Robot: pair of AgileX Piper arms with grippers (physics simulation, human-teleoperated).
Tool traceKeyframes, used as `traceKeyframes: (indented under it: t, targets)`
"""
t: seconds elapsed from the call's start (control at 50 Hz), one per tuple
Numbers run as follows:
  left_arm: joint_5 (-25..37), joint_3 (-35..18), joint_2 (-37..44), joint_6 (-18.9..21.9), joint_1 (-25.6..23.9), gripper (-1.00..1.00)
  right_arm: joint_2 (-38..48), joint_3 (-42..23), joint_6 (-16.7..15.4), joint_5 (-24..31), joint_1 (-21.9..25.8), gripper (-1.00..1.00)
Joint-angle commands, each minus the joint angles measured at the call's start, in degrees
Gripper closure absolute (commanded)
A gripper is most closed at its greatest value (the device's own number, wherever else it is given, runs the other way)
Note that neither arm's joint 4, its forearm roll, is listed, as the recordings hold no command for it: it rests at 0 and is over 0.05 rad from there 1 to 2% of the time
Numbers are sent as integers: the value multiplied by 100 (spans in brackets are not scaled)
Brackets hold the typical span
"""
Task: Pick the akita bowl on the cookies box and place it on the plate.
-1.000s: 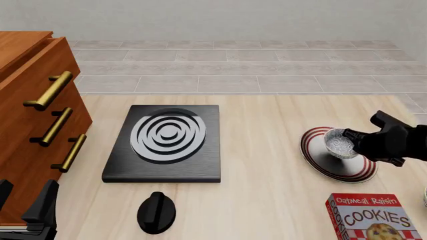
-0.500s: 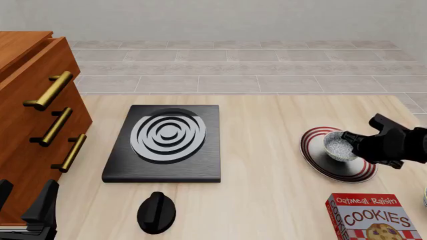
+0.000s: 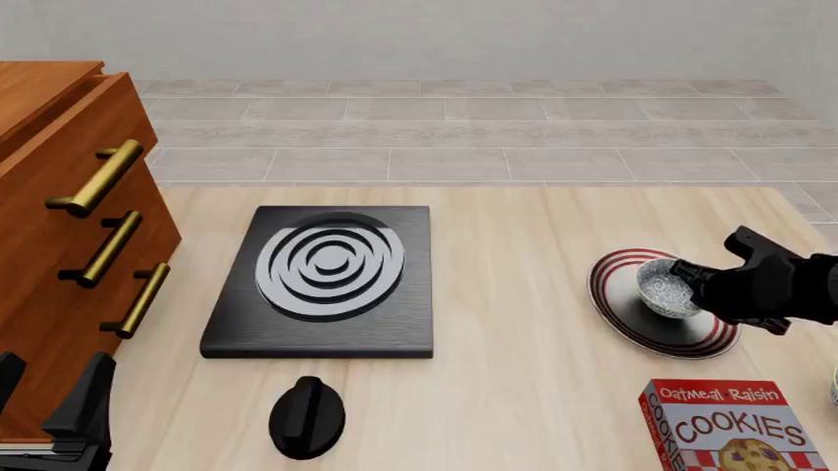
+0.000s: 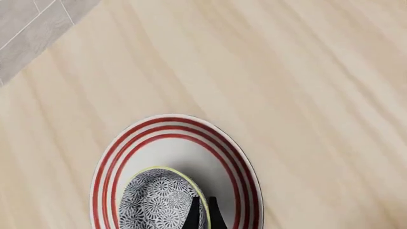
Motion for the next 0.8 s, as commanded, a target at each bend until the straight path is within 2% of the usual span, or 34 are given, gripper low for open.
traceKeyframes:
  t: [0.02, 0.24, 0.26, 0.6, 0.8]
  targets:
    - [0, 0, 0, 0, 0, -100, 96, 73, 11, -102, 71, 100]
    - [0, 0, 0, 0, 0, -100, 63, 164, 162, -158, 275, 100]
    - [0, 0, 0, 0, 0, -100, 37, 168, 166, -140, 287, -100]
    - [0, 0, 0, 0, 0, -100, 73, 203, 262, -209, 337, -100]
    - [0, 0, 0, 0, 0, -100, -328, 262, 129, -20, 188, -100]
